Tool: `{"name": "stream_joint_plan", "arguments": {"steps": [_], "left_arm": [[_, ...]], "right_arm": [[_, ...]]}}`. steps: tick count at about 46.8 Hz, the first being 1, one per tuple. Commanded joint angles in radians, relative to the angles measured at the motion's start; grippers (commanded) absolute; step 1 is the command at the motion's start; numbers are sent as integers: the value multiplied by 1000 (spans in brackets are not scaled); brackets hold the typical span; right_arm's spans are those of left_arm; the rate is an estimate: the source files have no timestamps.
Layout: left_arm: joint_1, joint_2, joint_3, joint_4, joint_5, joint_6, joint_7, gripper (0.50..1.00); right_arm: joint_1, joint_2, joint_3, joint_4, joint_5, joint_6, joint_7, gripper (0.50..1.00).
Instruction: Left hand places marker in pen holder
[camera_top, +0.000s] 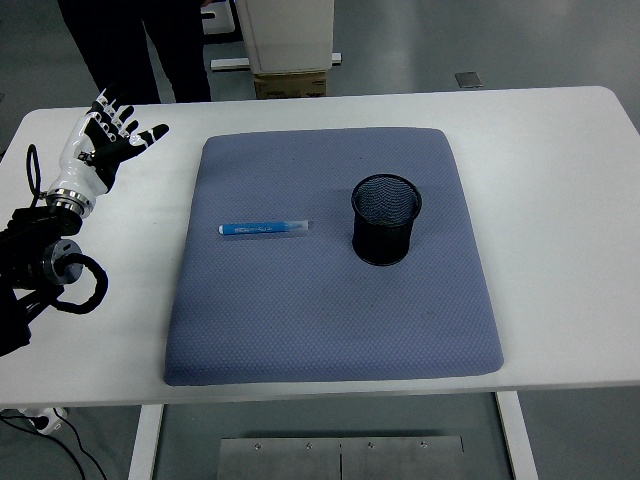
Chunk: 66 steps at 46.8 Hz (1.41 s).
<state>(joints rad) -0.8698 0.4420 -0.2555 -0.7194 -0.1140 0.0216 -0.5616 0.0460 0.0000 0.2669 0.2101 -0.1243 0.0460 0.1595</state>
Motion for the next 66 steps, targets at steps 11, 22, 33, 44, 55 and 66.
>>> {"name": "stream_joint_plan", "arguments": {"steps": [11, 22, 33, 44, 55, 66], "left_arm": [[2, 1, -10, 0, -4, 0, 0, 1000], [2, 1, -11, 0, 0, -2, 0, 1000], [-6, 0, -13, 0, 5, -15, 2, 1000], [0, -5, -18, 2, 4, -117, 3, 1000], [0, 0, -65, 2, 14, -137, 3, 1000], [-44, 1, -22, 2, 71, -134, 5, 1000]], "right_arm": [[0, 0, 0, 0, 0, 0, 0, 1000], [0, 0, 0, 0, 0, 0, 0, 1000], [0, 0, 0, 0, 0, 0, 0, 1000], [0, 0, 0, 0, 0, 0, 0, 1000], [0, 0, 0, 0, 0, 0, 0, 1000], [0, 0, 0, 0, 0, 0, 0, 1000]]}}
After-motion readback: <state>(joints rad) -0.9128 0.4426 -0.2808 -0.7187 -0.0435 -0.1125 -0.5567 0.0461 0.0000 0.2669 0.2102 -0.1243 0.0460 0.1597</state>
